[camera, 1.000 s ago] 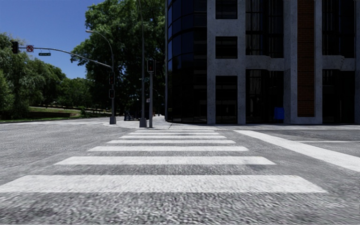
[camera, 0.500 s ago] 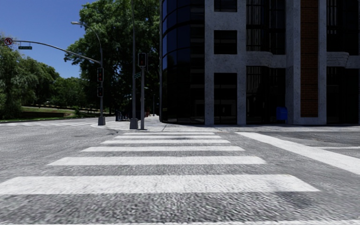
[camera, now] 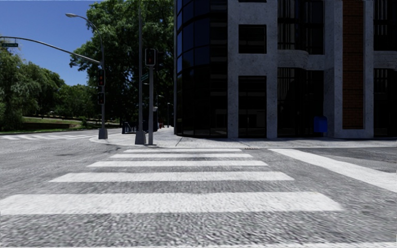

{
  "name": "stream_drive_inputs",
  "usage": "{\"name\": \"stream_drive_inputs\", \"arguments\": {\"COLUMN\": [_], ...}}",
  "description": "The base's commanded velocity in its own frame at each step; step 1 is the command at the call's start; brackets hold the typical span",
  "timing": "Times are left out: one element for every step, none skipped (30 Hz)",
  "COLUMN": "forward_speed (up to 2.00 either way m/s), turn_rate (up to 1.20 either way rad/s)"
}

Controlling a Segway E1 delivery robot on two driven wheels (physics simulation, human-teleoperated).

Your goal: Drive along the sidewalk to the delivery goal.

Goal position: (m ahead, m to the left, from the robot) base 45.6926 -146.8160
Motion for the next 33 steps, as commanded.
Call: {"name": "stream_drive_inputs", "arguments": {"forward_speed": [2.00, 2.00, 2.00, 2.00, 2.00, 2.00, 2.00, 2.00, 2.00, 2.00, 2.00, 2.00, 2.00, 2.00, 2.00, 2.00, 2.00, 2.00, 2.00, 2.00, 2.00, 2.00, 2.00, 2.00, 2.00, 2.00, 2.00, 2.00, 2.00, 2.00, 2.00, 2.00, 2.00], "turn_rate": [0.00, 0.00, 0.00, 0.00, 0.00, 0.00, 0.00, 0.00, 0.00, 0.00, 0.00, 0.00, 0.00, 0.00, 0.00, 0.00, 0.00, 0.00, 0.00, 0.00, 0.00, 0.00, 0.00, 0.00, 0.00, 0.00, 0.00, 0.00, 0.00, 0.00, 0.00, 0.00, 0.00]}}
